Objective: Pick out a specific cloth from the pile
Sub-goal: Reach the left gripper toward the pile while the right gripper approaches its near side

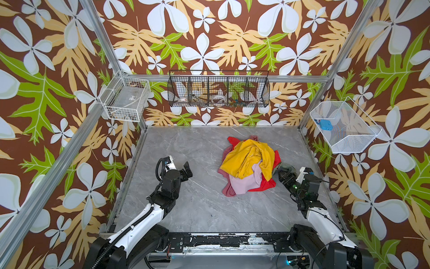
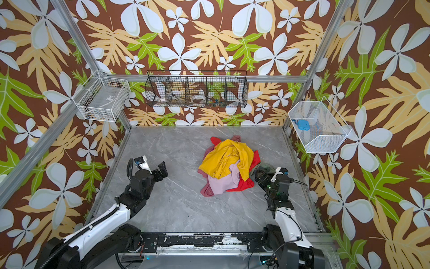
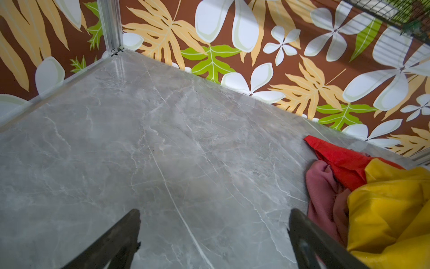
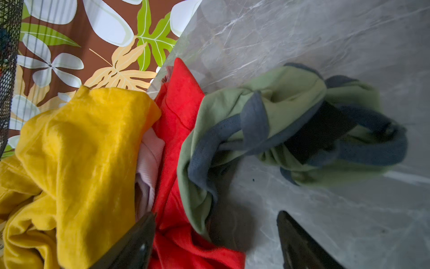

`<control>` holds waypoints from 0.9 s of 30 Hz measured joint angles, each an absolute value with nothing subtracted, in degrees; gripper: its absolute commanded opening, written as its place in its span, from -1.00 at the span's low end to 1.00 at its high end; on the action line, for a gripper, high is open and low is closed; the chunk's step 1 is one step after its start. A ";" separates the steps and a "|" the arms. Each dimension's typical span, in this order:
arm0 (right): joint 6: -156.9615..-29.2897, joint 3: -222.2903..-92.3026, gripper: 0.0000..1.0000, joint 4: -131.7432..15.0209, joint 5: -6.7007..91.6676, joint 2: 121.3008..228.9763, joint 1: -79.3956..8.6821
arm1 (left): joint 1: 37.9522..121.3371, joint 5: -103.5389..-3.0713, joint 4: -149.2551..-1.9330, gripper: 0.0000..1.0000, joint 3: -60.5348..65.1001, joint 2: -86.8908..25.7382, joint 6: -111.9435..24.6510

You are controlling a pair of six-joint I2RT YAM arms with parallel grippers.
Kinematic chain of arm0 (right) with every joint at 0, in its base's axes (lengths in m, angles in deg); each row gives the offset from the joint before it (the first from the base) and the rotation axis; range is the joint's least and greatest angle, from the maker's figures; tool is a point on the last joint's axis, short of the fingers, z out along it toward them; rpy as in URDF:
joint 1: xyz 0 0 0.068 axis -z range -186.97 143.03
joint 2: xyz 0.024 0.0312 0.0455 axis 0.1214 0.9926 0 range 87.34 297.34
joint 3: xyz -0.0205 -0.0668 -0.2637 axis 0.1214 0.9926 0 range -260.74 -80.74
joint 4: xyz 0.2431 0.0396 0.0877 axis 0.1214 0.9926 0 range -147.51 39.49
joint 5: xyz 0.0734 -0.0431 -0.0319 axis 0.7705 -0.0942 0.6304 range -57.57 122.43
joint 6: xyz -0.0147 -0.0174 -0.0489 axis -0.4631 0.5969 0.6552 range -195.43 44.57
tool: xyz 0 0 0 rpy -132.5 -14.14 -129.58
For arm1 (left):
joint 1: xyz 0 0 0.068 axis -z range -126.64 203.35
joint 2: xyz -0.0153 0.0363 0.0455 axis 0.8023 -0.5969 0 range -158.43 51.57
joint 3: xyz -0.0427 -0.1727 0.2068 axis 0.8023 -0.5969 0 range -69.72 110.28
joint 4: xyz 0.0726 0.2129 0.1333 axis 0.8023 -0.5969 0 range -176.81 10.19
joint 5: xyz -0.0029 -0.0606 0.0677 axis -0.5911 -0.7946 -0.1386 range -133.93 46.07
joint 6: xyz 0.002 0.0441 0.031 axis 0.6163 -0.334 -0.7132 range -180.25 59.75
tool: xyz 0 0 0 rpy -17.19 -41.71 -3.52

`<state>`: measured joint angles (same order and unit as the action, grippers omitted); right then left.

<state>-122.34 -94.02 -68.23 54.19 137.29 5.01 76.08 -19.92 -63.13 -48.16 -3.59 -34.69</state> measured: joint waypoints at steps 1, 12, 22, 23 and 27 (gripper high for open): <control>-123.11 -93.26 0.54 -67.34 54.71 135.98 4.88 | 76.62 -20.19 -63.08 0.98 -48.16 -4.20 -34.73; -128.09 -89.85 0.46 -64.60 56.66 134.54 -4.19 | 85.26 -23.95 -57.79 0.98 -42.63 -14.58 -38.30; -130.56 -89.58 0.05 -72.71 58.54 145.64 -6.77 | 90.94 -27.97 -54.73 0.98 -35.46 -25.34 -39.76; -130.73 -89.19 -0.08 -74.24 58.52 146.52 -6.90 | 91.13 -28.38 -54.45 0.97 -34.58 -26.52 -39.74; -132.20 -88.67 -0.55 -78.92 58.47 149.79 -6.88 | 92.34 -29.91 -54.06 0.98 -31.06 -30.32 -39.78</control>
